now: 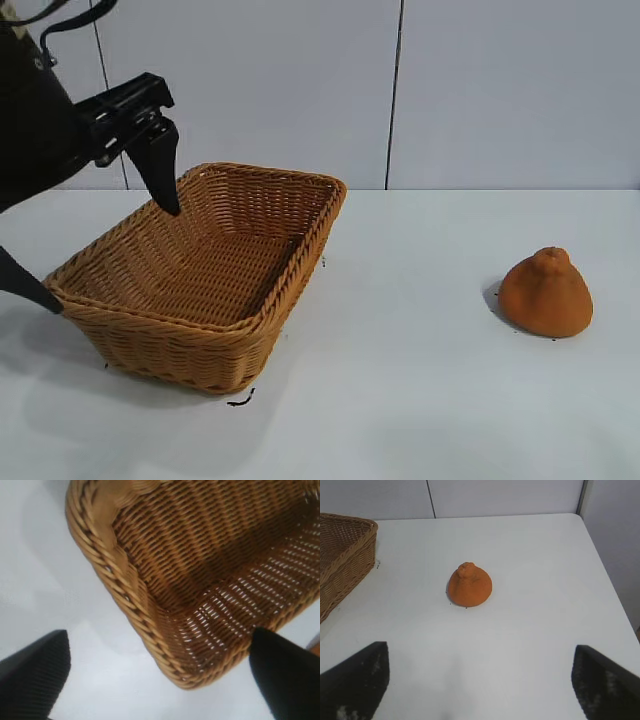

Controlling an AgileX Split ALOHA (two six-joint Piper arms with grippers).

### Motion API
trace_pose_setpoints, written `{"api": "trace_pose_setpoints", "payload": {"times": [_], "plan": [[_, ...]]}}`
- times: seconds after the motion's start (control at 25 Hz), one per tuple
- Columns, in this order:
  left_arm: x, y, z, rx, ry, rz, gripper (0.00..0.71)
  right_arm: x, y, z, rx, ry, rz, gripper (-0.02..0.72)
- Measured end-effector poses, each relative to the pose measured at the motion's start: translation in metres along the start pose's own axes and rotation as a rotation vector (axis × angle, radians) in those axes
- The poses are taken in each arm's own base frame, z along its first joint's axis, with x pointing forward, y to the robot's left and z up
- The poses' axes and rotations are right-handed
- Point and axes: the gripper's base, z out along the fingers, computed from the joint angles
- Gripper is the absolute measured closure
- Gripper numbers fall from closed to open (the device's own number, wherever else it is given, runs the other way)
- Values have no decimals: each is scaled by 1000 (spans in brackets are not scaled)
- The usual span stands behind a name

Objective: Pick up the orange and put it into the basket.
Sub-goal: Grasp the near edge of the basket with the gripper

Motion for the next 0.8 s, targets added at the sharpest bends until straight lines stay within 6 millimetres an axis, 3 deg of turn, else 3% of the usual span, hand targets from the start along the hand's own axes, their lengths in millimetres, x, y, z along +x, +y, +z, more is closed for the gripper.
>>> {"api": "trace_pose_setpoints", "payload": {"times": [0.52, 0.8], "plan": [[-4, 8, 69, -159, 8, -94, 14, 0, 0, 0, 0, 1, 0, 18], [-4, 9, 76, -158, 11, -148, 42, 0, 0, 0, 0, 1, 0, 18]]}}
